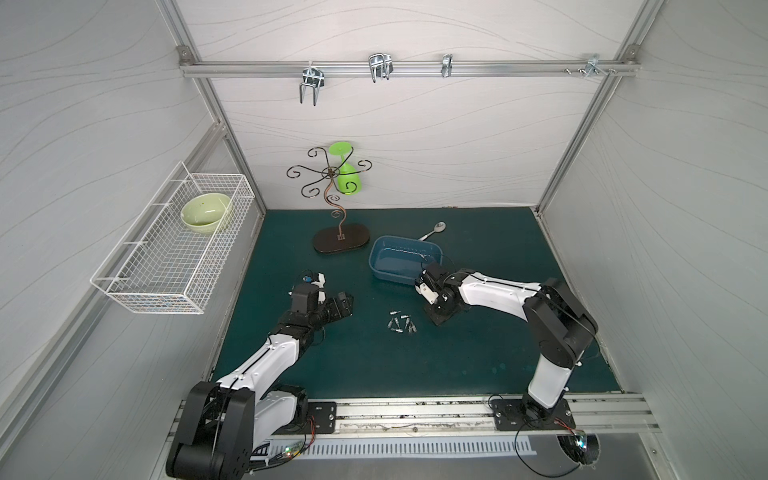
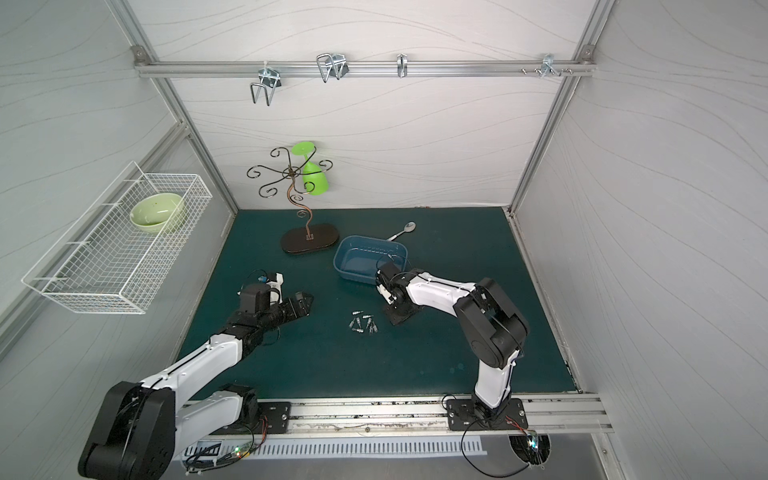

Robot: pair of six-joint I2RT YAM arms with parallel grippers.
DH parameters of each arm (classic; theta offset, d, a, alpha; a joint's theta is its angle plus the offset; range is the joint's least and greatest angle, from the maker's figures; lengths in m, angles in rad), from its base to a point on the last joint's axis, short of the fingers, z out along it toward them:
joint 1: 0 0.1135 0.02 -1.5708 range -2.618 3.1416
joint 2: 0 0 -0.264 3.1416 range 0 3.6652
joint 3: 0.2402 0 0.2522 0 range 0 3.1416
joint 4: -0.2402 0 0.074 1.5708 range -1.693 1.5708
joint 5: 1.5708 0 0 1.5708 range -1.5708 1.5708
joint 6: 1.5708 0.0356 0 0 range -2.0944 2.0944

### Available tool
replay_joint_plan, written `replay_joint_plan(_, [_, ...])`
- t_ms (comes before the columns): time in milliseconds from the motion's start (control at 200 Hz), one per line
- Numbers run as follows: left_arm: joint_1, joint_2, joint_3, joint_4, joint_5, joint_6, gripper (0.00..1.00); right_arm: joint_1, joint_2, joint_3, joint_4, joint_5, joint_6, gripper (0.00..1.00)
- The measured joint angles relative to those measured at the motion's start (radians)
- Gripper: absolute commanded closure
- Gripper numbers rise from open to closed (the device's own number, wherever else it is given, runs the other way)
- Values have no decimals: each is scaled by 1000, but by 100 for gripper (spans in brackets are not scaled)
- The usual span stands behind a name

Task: Put the bit on the desktop into the storage box
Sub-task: Pick up the screwdriver bit from the center of the board.

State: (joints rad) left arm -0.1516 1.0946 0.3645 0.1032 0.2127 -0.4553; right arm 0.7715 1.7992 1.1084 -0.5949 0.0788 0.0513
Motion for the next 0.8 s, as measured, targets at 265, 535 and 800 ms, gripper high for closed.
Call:
replay_joint_plan(265, [0,3,0,0,0,0,1,4,6,6,-1,16,0,74])
replay_joint_plan(535, [0,5,0,0,0,0,1,10,12,13,-3,20,-6,86])
replay_joint_plan(800, [0,5,0,0,0,0,1,16,12,16,-9,26,-7,91])
